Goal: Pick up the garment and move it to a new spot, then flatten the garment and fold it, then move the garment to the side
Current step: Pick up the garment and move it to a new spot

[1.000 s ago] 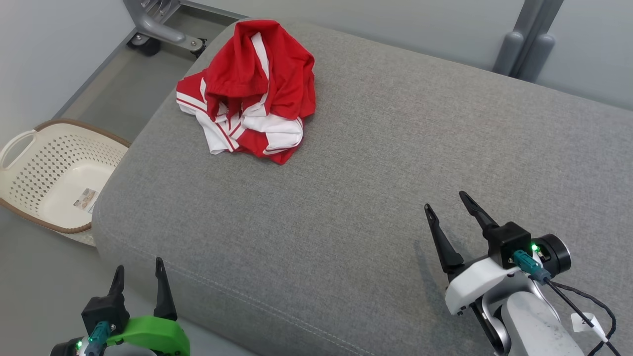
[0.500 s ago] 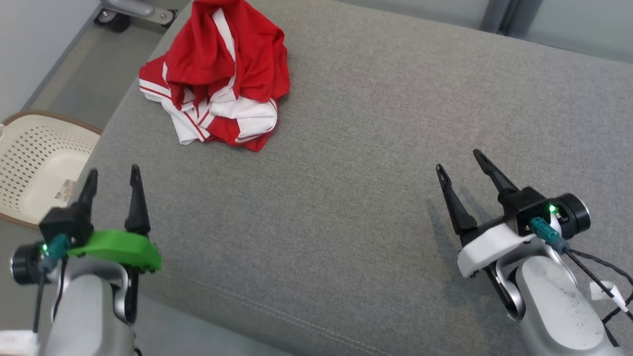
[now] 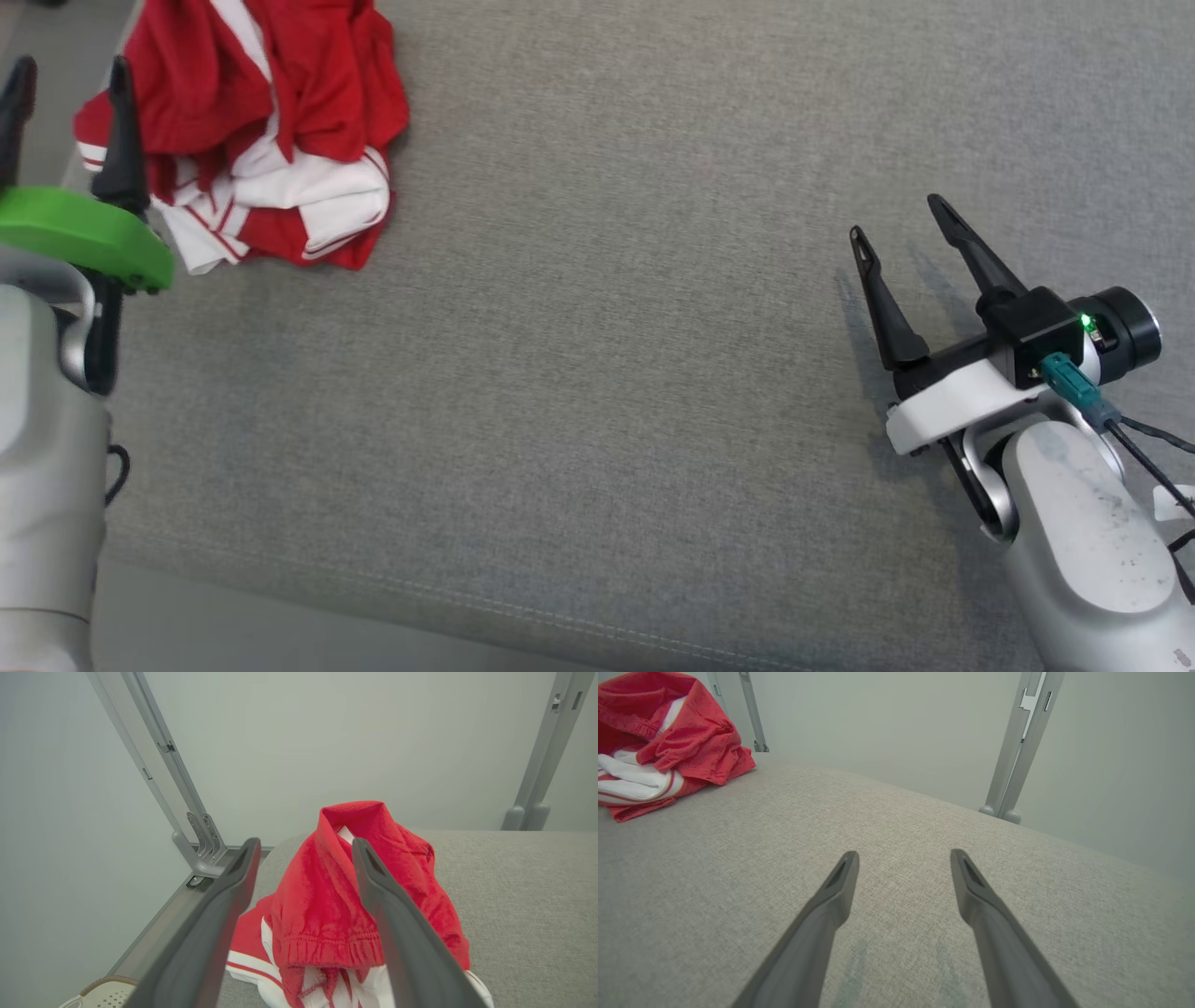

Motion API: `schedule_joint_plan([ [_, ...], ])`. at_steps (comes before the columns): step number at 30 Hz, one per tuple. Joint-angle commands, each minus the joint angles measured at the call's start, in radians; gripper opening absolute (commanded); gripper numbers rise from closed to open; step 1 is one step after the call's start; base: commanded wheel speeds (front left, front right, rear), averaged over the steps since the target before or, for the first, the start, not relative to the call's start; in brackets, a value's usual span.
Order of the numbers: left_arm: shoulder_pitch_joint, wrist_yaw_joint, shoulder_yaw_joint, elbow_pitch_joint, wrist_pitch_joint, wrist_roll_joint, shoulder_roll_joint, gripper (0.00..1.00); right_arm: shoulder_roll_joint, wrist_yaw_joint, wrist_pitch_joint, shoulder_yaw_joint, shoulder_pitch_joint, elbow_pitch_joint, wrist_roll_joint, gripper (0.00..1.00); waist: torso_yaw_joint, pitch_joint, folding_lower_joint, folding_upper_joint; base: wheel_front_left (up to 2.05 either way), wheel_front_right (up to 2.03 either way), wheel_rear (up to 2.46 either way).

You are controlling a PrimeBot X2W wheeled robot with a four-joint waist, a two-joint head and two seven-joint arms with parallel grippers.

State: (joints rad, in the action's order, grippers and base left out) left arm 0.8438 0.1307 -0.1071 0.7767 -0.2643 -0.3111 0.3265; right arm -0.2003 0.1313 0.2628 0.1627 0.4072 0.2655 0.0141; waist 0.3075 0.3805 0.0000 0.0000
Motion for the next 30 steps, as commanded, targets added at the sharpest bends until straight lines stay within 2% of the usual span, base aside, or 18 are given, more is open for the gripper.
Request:
schedule_joint_plan([
  [1,0.028,-0.001,-0.008,0.01,0.0,-0.018,0.014,1.0,-0.003,-0.001,0.003,-0.007,0.016,-0.007,-0.002,1.0,-0.082,0.08,0.0,0.0,0.0,0.0,0.0],
  [8,0.125,-0.001,-0.114,0.095,0.004,-0.162,0.108,1.0,0.009,-0.001,0.003,-0.036,0.017,-0.028,-0.004,1.0,-0.162,0.137,0.0,0.0,0.0,0.0,0.0],
  [13,0.161,-0.002,-0.142,0.176,0.004,-0.195,0.152,1.0,0.021,-0.001,0.003,-0.049,0.022,-0.032,-0.005,1.0,-0.2,0.158,0.0,0.0,0.0,0.0,0.0],
  [18,0.189,-0.065,-0.139,0.267,0.001,-0.178,0.149,1.0,0.029,-0.001,0.003,-0.054,0.026,-0.036,-0.007,1.0,-0.219,0.158,0.0,0.0,0.0,0.0,0.0],
  [19,0.191,-0.078,-0.142,0.279,0.001,-0.172,0.147,0.92,0.031,-0.001,0.003,-0.055,0.026,-0.035,-0.007,1.0,-0.22,0.156,0.0,0.0,0.0,0.0,0.0],
  [20,0.193,-0.091,-0.144,0.287,0.0,-0.167,0.146,0.35,0.033,-0.001,0.003,-0.056,0.025,-0.033,-0.008,1.0,-0.221,0.153,0.0,0.0,0.0,0.0,0.0],
  [21,0.195,-0.093,-0.143,0.294,0.0,-0.166,0.147,0.0,0.035,-0.001,0.003,-0.058,0.025,-0.032,-0.008,1.0,-0.222,0.15,0.0,0.0,0.0,0.0,0.0],
  [24,0.208,-0.107,-0.144,0.276,-0.001,-0.144,0.16,0.0,0.044,-0.001,0.003,-0.059,0.021,-0.027,-0.007,1.0,-0.223,0.133,0.0,0.0,0.0,0.0,0.0],
  [27,0.19,-0.146,-0.139,0.173,-0.002,-0.095,0.166,0.0,0.05,-0.001,0.003,-0.062,0.011,-0.018,-0.004,1.0,-0.218,0.107,0.0,0.0,0.0,0.0,0.0],
  [30,0.145,-0.16,-0.13,0.057,-0.001,-0.047,0.164,0.0,0.06,-0.001,0.003,-0.058,-0.006,-0.005,0.002,1.0,-0.214,0.067,0.0,0.0,0.0,0.0,0.0],
])
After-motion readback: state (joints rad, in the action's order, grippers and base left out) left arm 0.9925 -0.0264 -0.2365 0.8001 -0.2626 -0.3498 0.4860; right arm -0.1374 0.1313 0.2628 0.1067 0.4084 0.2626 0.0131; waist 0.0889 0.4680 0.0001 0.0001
